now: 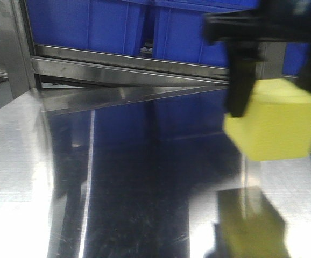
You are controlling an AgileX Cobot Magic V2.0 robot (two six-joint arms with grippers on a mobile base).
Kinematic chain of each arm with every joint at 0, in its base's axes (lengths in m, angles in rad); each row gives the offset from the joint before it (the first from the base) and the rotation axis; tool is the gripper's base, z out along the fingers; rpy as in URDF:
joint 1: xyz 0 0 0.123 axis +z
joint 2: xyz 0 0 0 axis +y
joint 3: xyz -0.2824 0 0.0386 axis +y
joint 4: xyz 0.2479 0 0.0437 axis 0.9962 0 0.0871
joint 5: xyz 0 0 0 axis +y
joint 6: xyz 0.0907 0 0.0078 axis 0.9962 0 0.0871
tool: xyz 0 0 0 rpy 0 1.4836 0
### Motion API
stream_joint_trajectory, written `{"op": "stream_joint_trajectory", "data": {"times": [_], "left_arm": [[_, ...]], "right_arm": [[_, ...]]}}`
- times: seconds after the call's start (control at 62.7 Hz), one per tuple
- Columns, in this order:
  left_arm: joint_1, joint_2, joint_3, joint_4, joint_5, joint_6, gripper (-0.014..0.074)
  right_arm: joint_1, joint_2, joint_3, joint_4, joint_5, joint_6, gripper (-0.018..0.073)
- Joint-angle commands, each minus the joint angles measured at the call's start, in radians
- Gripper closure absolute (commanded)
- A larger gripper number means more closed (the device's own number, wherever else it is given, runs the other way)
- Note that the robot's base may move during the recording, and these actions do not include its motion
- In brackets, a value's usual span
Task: Place yellow foam block on left shelf second layer
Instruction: 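Raise the held cube clear of the table with the right gripper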
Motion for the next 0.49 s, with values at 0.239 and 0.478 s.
{"op": "stream_joint_trajectory", "data": {"times": [0.239, 0.478], "left_arm": [[0.001, -0.021, 0.023, -0.006, -0.082, -0.005, 0.046], [0.001, -0.021, 0.023, -0.006, -0.082, -0.005, 0.046]], "right_arm": [[-0.333, -0.369, 0.243, 0.073, -0.134, -0.258, 0.0103], [-0.486, -0.569, 0.375, 0.071, -0.273, -0.322, 0.0103]]}}
